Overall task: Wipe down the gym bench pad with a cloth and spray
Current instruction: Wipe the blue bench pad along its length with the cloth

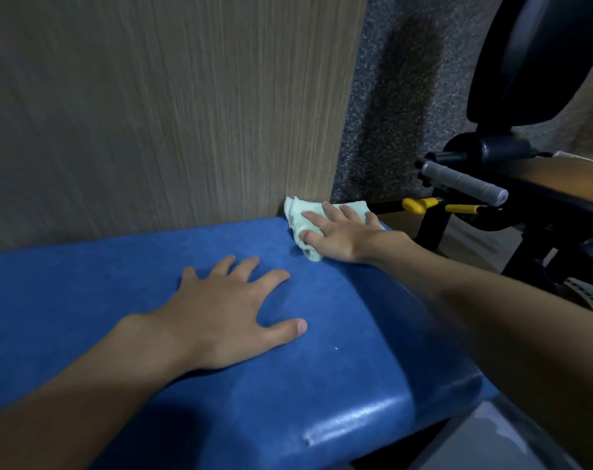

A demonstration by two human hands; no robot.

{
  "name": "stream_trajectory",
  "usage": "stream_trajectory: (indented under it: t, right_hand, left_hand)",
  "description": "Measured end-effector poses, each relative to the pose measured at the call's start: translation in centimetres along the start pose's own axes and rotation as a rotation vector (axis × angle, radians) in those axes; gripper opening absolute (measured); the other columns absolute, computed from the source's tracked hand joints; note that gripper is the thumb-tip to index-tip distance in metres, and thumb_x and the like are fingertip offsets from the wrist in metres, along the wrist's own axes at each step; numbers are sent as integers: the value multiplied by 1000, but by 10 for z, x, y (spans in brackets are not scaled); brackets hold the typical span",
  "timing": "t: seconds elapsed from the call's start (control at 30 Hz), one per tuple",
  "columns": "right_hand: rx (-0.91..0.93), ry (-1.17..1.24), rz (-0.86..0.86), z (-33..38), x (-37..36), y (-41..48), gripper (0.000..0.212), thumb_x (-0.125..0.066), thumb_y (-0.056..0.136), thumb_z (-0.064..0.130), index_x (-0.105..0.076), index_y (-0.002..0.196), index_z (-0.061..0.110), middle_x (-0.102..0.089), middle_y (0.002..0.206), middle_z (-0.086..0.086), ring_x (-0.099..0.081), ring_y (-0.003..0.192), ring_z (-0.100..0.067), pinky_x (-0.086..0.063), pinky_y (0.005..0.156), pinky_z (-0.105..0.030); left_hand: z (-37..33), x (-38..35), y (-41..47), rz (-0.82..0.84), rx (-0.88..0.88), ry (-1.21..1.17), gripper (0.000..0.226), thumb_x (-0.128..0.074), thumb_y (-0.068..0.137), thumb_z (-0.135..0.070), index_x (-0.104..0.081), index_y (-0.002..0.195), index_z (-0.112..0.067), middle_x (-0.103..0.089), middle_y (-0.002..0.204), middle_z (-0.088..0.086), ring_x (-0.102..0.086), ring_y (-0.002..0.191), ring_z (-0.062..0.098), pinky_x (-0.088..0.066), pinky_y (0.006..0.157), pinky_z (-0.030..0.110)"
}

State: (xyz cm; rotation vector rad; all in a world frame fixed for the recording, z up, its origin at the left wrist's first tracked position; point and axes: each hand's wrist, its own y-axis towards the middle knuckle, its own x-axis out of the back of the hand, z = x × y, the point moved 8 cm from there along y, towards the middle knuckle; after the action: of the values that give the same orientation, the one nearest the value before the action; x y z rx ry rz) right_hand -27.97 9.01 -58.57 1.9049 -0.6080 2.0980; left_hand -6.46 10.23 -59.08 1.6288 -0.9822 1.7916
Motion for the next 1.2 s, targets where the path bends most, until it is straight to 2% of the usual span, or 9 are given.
stream_trajectory:
  t: [0.23,0.47,0.57,0.7,0.8,0.87,0.93,1.03,1.2]
  right_hand:
    - [6,0,-10,2,-4,-8,63,-16,93,64,-5,153,48,8,166,7,11,152,-22,9,118,-56]
    - [124,-45,-2,-2,-21,-126,60,-13,95,65,4,151,52,17,164,11,18,150,-18,10,119,-52]
    - [159,-86,-19,-5,-29,-178,71,3,81,74,11,148,55,22,162,14,22,149,-15,11,120,-50]
    - [180,-102,-24,-8,-34,-211,69,11,78,75,18,145,57,28,159,15,28,146,-13,15,119,-48]
    - [176,-90,-17,-5,-32,-198,75,13,73,79,16,145,58,26,160,16,27,147,-13,14,119,-49]
    - [172,-74,-18,-2,-29,-175,75,7,76,83,13,146,59,23,161,16,24,148,-13,13,119,-50]
    - [145,-65,-7,1,-25,-144,67,-5,85,75,7,148,57,18,163,15,19,149,-14,11,119,-52]
    - [106,-56,-17,9,-18,-87,61,-16,94,67,0,151,54,13,164,12,14,151,-17,10,118,-53]
    - [45,-25,-11,21,-6,-3,62,-18,93,67,-5,151,52,8,165,9,9,152,-19,7,117,-57]
  left_hand:
    - [0,1,-4,-5,3,-14,98,-3,58,-96,-4,147,-55,-2,166,-7,1,153,18,-14,116,59]
    - [-1,3,-8,-10,17,-50,94,-11,66,-94,-10,150,-52,-7,166,-4,-4,153,20,-14,116,58]
    - [-2,9,-11,-32,10,-62,84,-18,76,-89,-18,150,-49,-15,163,-6,-11,151,18,-18,115,57]
    - [6,13,-15,-60,22,-55,96,-6,62,-91,-22,147,-50,-19,161,-8,-14,149,16,-21,114,56]
    - [14,10,-17,-40,49,-35,90,-11,69,-91,-18,149,-50,-16,162,-8,-14,149,18,-22,114,57]
    - [15,6,-16,-21,48,-26,95,-7,65,-93,-14,150,-51,-13,163,-8,-12,150,18,-22,114,57]
    - [15,5,-14,-12,47,-6,98,-5,62,-93,-12,150,-50,-10,164,-8,-9,151,19,-21,115,58]
    - [15,4,-11,-6,46,8,86,-16,76,-89,-9,151,-49,-6,165,-7,-6,152,21,-19,115,58]
    - [16,1,-9,-37,20,19,98,3,57,-92,-4,147,-51,-6,165,-10,-5,152,20,-20,114,59]
